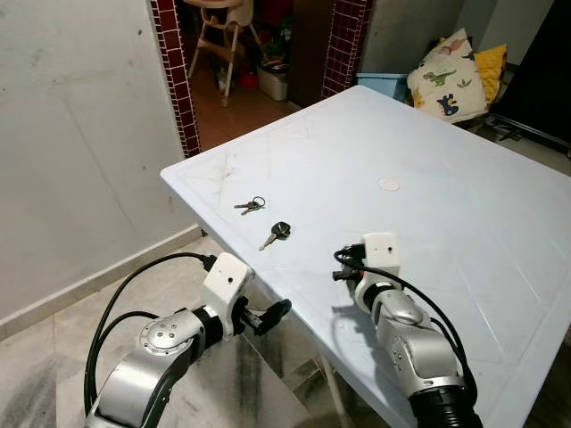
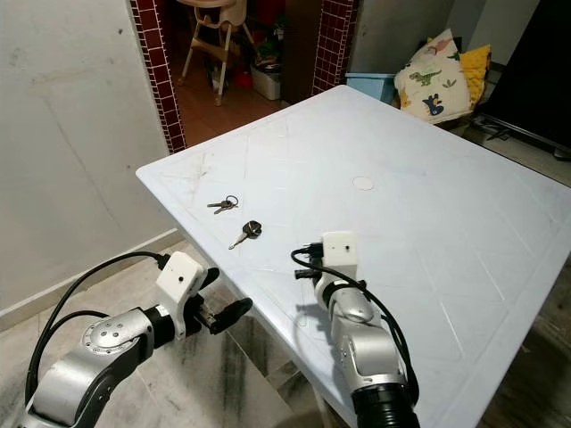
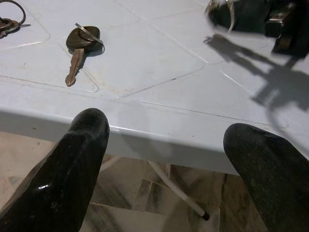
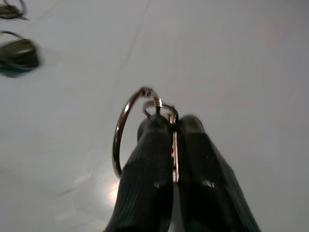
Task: Hang keys on a hook
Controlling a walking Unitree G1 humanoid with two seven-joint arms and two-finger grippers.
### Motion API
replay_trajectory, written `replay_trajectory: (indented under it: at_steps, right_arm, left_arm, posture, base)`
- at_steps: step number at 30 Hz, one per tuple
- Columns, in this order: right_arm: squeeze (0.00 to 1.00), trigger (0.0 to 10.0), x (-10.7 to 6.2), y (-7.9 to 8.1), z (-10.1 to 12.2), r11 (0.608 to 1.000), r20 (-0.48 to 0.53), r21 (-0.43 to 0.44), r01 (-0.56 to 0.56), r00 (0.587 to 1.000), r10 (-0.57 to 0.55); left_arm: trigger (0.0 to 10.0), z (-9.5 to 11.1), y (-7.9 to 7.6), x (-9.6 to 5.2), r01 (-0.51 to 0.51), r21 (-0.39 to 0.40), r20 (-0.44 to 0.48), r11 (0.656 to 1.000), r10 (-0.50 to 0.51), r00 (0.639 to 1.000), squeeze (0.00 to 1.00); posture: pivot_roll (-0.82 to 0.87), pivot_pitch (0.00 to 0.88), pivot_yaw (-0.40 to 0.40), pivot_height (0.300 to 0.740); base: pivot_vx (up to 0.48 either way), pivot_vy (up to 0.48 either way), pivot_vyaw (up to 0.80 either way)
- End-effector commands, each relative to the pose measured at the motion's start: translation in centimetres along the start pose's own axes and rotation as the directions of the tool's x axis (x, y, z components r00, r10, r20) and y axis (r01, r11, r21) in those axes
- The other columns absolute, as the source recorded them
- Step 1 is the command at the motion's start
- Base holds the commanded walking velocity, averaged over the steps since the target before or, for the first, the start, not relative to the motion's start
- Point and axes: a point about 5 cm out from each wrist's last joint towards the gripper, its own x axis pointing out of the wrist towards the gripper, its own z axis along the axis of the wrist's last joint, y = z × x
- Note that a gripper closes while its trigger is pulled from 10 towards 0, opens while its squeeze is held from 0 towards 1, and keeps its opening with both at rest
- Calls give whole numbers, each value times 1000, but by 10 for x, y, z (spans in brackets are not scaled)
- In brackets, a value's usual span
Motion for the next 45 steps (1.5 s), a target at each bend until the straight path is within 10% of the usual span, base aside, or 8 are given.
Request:
replay_trajectory:
  at_steps: [1, 7, 10, 13, 15, 32, 45]
  right_arm:
    - [0, 0, 2, 2, 15, 990, 78, -138, 13, 997, -2]
    - [0, 0, 3, 4, 15, 982, 91, -187, 24, 996, -7]
    - [0, 9804, 2, 11, 9, 978, 73, -210, -8, 997, 24]
    - [102, 10000, 2, 14, 2, 976, 45, -215, -43, 998, 54]
    - [1000, 10000, 1, 16, -1, 976, 25, -209, -66, 997, 73]
    - [1000, 10000, -1, 12, -15, 983, -40, -160, -89, 996, 83]
    - [1000, 10000, -2, 13, 12, 961, 126, -133, -242, 958, 259]
  left_arm:
    - [10000, 1, 2, 1, -9, 10, -1, 1000, 9, 1000, 0]
    - [10000, 0, 1, 2, -11, 13, -1, 1000, 11, 1000, 0]
    - [10000, 0, 1, 3, -14, 13, 1, 1000, 14, 1000, 0]
    - [10000, 0, 1, 3, -17, 12, 1, 1000, 17, 1000, 0]
    - [10000, 0, 1, 3, -18, 11, 2, 1000, 18, 1000, 0]
    - [10000, -1, 0, 3, -14, 9, 0, 1000, 14, 1000, 0]
    - [10000, -1, -1, 3, -5, 6, 2, 1000, 5, 1000, 0]
  posture:
    - [138, 0, -32, 740]
    - [142, 0, -35, 740]
    - [143, 0, -39, 740]
    - [143, 0, -39, 740]
    - [143, 0, -39, 740]
    - [141, 0, -39, 740]
    - [139, 0, -37, 740]
  base:
    - [0, 0, 0]
    - [0, 0, 0]
    - [0, 0, 0]
    - [0, 0, 0]
    - [0, 0, 0]
    - [0, 0, 0]
    - [0, 0, 0]
